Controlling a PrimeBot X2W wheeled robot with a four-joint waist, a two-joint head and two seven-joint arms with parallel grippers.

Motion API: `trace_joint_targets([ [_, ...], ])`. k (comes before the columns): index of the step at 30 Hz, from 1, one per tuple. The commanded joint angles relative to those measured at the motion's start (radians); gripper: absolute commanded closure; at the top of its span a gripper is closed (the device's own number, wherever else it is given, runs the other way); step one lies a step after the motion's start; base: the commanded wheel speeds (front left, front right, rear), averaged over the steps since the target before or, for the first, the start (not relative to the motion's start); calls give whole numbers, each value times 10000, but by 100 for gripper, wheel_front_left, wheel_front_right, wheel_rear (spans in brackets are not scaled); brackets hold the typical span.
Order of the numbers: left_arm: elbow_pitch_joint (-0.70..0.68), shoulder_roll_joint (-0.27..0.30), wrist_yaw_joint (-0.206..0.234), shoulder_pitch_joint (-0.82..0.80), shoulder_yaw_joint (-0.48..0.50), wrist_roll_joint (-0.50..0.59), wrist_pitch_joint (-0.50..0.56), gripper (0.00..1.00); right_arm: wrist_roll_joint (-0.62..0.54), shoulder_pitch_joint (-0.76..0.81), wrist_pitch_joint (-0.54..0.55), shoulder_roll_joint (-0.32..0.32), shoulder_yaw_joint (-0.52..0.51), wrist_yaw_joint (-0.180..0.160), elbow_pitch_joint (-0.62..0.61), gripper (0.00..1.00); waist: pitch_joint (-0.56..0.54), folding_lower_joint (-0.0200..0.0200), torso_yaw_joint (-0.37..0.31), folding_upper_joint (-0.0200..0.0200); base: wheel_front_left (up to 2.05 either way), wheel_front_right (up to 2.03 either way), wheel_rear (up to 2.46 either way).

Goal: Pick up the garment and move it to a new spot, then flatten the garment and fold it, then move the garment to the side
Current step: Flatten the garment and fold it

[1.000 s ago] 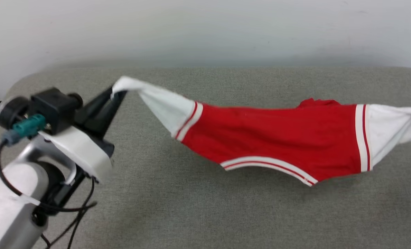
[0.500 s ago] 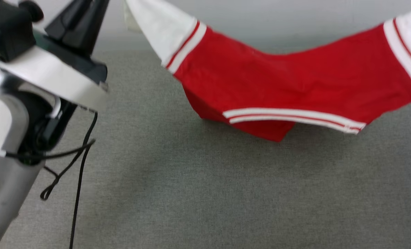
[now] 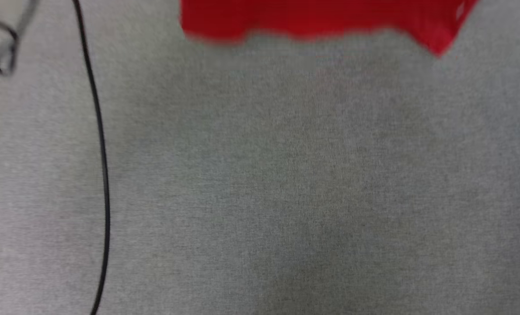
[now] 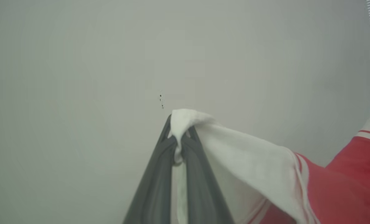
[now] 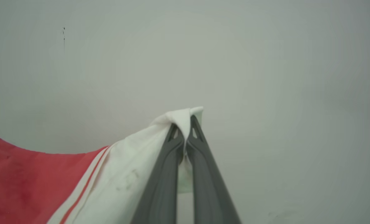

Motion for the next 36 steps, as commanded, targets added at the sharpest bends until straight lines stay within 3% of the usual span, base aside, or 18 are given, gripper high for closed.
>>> trace_joint_targets([
  [1,294,-80,-42,-416,50,94,-97,100,-159,-566,-237,131,44,-13,304,100,543,-3,-192,0,0,0,0],
  [7,2067,-302,-475,-2593,29,344,-322,100,-813,-2932,-1229,381,360,-13,2055,100,1128,-3,-335,0,0,0,0],
  [14,3681,-632,-755,-3311,126,196,-1103,100,-946,-4008,-2144,672,915,-13,3727,100,1542,-3,-274,0,0,0,0],
  [20,4593,-822,-983,-2555,61,-75,-1863,100,-567,-3447,-2909,837,1414,-13,4874,100,1618,-3,-219,0,0,0,0],
  [27,4704,-811,-1120,-918,-52,-250,-2406,100,131,-2180,-3735,992,2288,-13,5444,100,1171,-3,-224,0,0,0,0],
  [30,4347,-739,-1141,400,132,-332,-2531,100,636,-1159,-4121,1013,2761,-13,5488,100,735,-3,-199,0,0,0,0],
  [36,2767,-672,-716,3624,672,-280,-2590,100,1588,1302,-4646,817,3509,-13,4912,100,-372,-3,-136,0,0,0,0],
])
